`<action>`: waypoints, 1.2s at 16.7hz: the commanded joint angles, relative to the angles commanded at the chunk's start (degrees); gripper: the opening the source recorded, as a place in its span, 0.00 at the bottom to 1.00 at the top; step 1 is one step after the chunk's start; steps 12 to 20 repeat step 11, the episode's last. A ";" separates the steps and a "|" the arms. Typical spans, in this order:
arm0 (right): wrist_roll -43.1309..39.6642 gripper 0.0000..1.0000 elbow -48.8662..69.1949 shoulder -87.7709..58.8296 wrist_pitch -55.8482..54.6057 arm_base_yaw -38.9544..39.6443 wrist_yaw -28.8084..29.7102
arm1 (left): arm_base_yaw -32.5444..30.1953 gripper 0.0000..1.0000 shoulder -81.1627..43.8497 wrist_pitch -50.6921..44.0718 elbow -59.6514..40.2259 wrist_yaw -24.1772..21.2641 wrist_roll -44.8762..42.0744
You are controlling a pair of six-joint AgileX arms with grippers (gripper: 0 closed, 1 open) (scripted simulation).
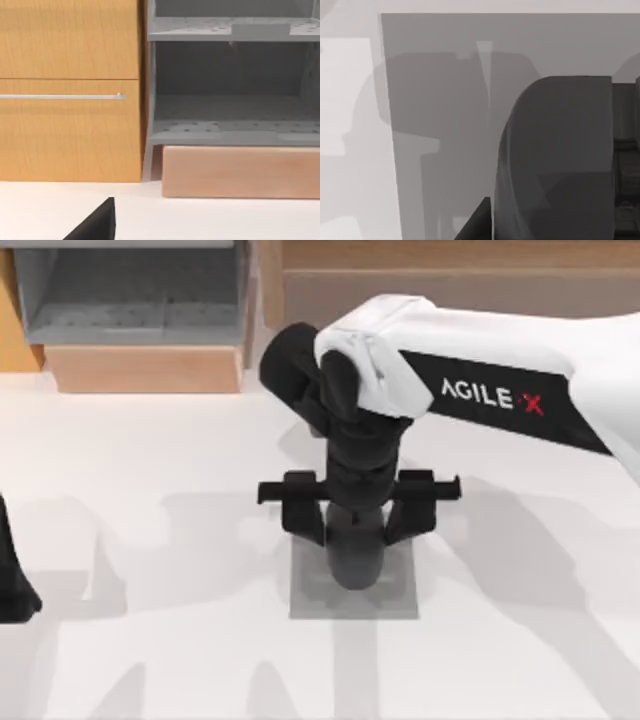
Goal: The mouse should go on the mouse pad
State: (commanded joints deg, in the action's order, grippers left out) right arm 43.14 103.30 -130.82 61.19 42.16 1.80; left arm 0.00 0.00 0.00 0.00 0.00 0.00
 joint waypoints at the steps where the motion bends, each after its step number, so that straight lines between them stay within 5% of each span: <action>1: 0.00 0.68 0.00 0.00 0.00 0.00 0.00 | 0.00 1.00 0.00 0.00 0.00 0.00 0.00; 6: 0.00 1.00 0.00 0.00 0.00 0.00 0.00 | 0.00 1.00 0.00 0.00 0.00 0.00 0.00; 20: 0.00 1.00 0.00 0.00 0.00 0.00 0.00 | 0.00 1.00 0.00 0.00 0.00 0.00 0.00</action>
